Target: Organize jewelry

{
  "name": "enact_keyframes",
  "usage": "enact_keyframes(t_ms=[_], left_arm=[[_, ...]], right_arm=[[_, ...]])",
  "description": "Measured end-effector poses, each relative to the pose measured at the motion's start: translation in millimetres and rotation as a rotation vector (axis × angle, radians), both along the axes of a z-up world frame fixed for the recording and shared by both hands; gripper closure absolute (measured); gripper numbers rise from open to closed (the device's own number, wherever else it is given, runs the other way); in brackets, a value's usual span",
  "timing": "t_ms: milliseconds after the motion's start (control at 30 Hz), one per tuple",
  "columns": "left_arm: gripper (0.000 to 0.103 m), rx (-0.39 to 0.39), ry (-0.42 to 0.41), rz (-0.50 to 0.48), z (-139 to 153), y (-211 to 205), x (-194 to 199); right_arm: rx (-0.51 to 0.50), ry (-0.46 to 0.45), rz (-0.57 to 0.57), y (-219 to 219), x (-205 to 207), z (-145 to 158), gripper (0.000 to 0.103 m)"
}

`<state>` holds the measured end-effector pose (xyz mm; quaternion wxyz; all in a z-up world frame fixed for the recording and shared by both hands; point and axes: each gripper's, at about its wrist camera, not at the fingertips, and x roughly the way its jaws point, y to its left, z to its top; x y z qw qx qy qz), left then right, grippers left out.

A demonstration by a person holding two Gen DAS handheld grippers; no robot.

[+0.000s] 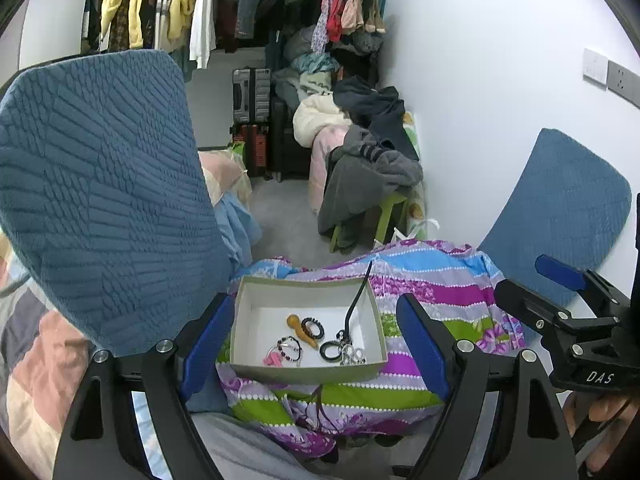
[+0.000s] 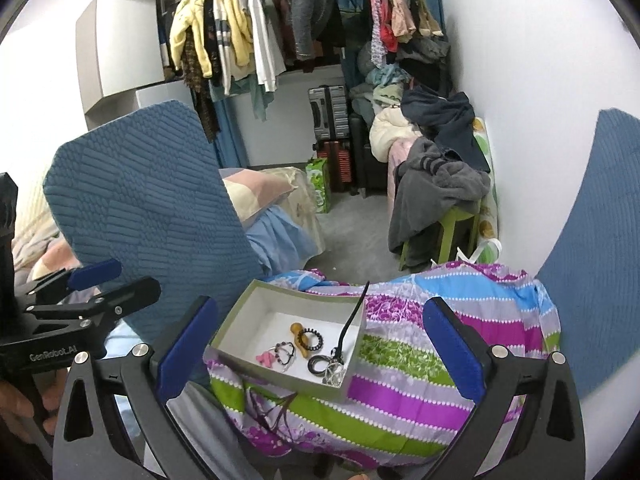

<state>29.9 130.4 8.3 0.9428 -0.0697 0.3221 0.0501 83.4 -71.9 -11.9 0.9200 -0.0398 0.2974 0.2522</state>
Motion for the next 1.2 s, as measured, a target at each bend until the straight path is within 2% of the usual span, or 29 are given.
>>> enact_keyframes(t_ms=[167,533,1000,1100,1200], left_arm=[[0.02,-0.012,0.003,-0.006,-10.9,-2.8,-4.2],[0.02,-0.014,0.041,-0.012,-42.2,2.1,4.3],[0.02,0.017,0.078,-0.037,-78.3,-1.3,9.9],[0.02,0.062,0.086,-0.052,-85.4,-6.7,11.3],[0.02,0.037,0.092,-0.062,-91.0,-6.3,12.0]], right_arm=[[-0.006,-0.027,-0.027,-6.7,-11.2,-7.3,0.0],[0.026,0.007,-0.071,-15.3,-14.9,-35.4,0.0],[0.011,0.0,-0.126,-27.4,-18.2,-66.4,0.0],[0.008,0.002,-0.141,-27.7,-19.9,-71.5,0.0],[-0.002,-0.008,-0.156,-28.7,-20.6,-74.7,0.0]])
